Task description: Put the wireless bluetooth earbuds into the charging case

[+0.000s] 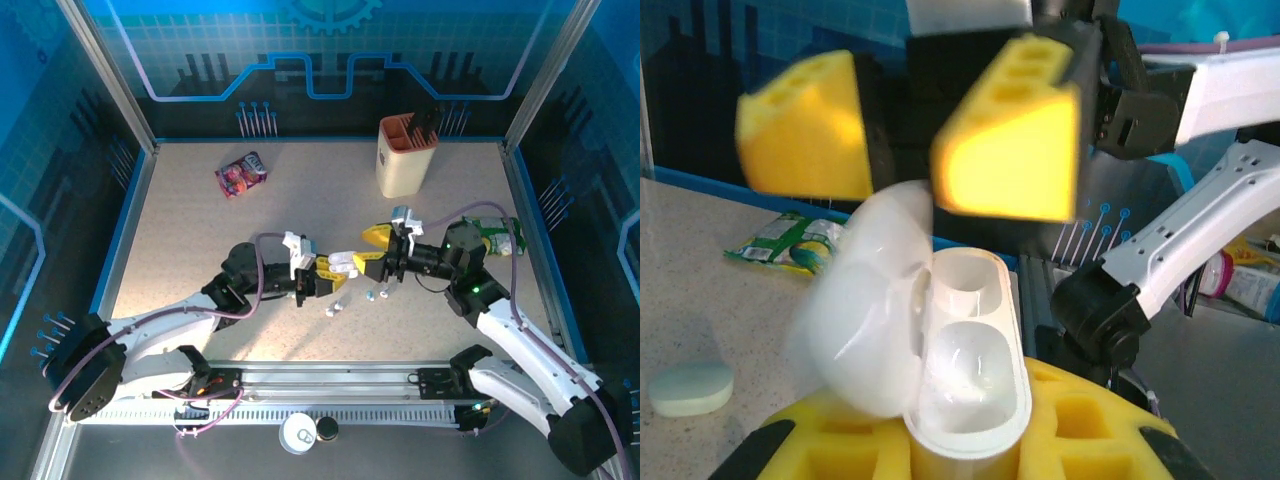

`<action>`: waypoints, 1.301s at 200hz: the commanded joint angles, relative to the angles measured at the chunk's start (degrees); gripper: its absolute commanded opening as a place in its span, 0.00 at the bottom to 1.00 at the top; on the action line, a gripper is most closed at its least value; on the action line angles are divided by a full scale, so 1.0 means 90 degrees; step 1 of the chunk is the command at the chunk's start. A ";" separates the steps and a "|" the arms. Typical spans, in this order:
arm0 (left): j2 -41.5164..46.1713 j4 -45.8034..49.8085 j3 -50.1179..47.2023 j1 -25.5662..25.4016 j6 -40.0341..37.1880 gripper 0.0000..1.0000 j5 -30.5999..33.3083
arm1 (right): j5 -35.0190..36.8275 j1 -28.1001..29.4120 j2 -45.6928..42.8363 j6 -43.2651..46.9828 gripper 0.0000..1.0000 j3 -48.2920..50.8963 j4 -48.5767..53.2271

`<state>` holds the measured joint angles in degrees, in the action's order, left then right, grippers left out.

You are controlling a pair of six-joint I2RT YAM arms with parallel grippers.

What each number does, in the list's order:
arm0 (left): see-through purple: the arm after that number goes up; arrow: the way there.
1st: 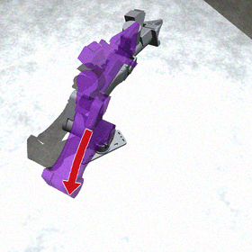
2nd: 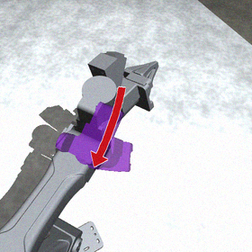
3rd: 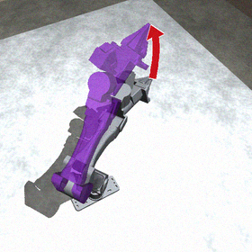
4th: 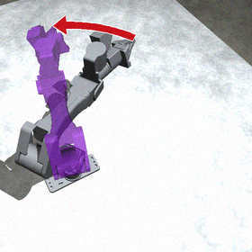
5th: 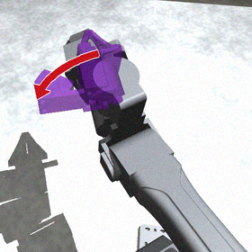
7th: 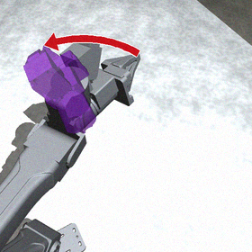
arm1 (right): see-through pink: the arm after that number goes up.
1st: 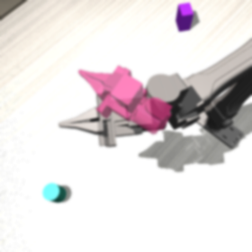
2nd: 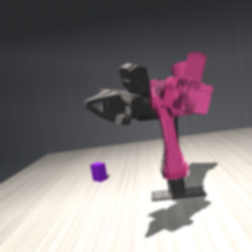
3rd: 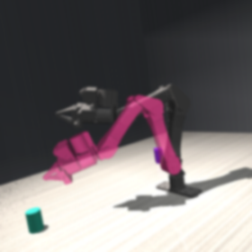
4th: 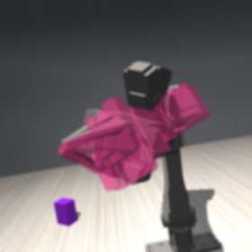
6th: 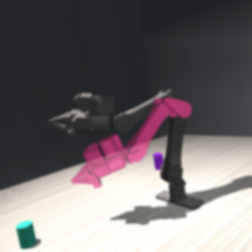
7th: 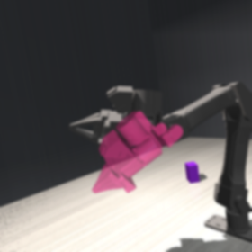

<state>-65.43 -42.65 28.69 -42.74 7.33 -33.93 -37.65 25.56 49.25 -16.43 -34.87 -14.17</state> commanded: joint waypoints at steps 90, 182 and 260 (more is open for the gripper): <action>0.0921 0.0709 -0.0807 -0.0015 -0.2057 0.04 0.1245 | 0.2740 -0.0301 -0.0709 -0.0553 0.80 0.0084 0.1361; 0.1725 0.1825 -0.0846 -0.0028 -0.2359 0.05 0.1780 | 0.3442 -0.0181 0.0925 -0.0639 0.80 -0.0464 0.4232; 0.1730 0.1692 -0.1024 -0.0032 -0.2050 0.06 0.1548 | 0.3201 0.0041 0.3001 -0.0649 0.78 -0.1154 0.4730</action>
<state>-50.65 -27.11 20.32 -42.87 -12.12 -18.92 -6.61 25.21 72.18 -22.06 -43.07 26.83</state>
